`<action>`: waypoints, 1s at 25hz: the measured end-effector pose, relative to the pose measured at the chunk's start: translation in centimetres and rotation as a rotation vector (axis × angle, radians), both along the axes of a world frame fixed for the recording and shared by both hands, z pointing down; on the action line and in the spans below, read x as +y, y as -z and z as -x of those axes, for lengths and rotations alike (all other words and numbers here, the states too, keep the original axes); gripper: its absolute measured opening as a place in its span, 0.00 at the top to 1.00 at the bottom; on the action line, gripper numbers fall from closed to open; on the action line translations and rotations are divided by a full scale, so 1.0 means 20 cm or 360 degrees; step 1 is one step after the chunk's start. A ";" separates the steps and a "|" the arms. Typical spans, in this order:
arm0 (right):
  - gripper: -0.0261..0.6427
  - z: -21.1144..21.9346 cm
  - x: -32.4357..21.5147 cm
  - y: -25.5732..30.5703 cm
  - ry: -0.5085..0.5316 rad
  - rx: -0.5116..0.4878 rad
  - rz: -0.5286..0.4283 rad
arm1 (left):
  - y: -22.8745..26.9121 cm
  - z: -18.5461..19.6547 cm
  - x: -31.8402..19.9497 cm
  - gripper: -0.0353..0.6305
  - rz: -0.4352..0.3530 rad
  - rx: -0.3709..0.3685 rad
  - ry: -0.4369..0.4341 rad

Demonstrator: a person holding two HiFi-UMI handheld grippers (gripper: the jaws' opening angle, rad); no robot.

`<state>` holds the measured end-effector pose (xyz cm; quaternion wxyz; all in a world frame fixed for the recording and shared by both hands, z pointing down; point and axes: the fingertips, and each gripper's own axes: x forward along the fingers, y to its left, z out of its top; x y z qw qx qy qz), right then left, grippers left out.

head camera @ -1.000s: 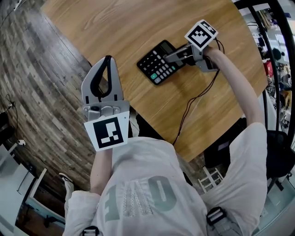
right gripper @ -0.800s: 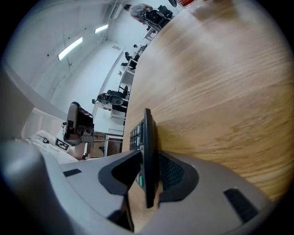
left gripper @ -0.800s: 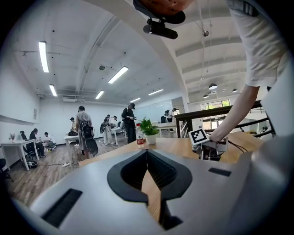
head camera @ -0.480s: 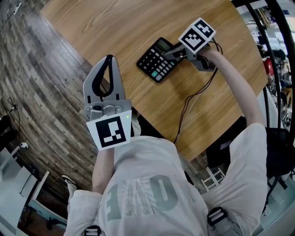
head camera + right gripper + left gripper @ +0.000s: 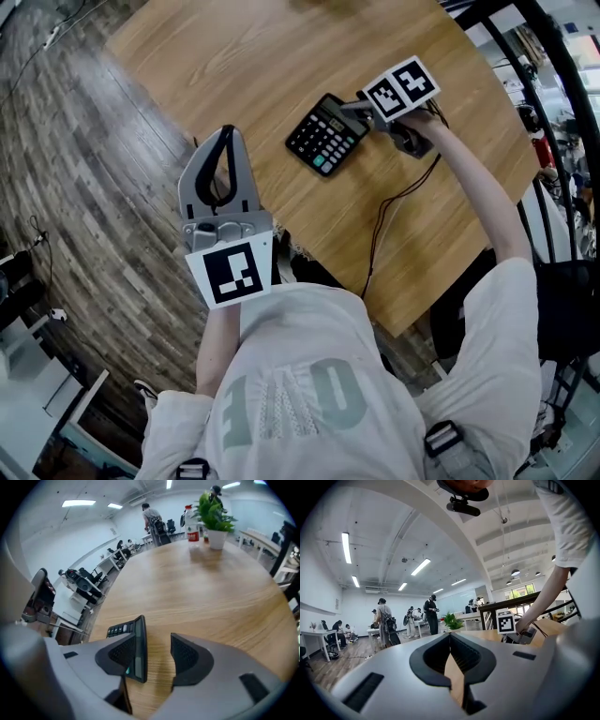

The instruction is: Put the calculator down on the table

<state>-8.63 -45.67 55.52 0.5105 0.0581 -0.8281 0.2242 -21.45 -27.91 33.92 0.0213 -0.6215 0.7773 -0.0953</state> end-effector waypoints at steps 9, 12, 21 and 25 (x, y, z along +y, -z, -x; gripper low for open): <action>0.64 -0.16 -0.22 0.42 -0.0517 -0.0251 -0.0760 | 0.14 -0.10 0.02 0.93 -0.0189 -0.0089 -0.0072; 0.64 -0.22 -0.16 0.73 -0.0729 -0.0562 -0.0963 | 0.21 -0.14 0.03 0.93 -0.0243 -0.0126 -0.0113; 0.76 -0.50 0.37 1.52 -0.1284 -0.1358 -0.1666 | 0.45 -0.22 -0.01 0.93 -0.0433 -0.0118 -0.0232; 0.85 -0.49 0.61 1.62 -0.1299 -0.1495 -0.1838 | 0.57 -0.30 0.01 0.93 -0.0538 -0.0122 -0.0301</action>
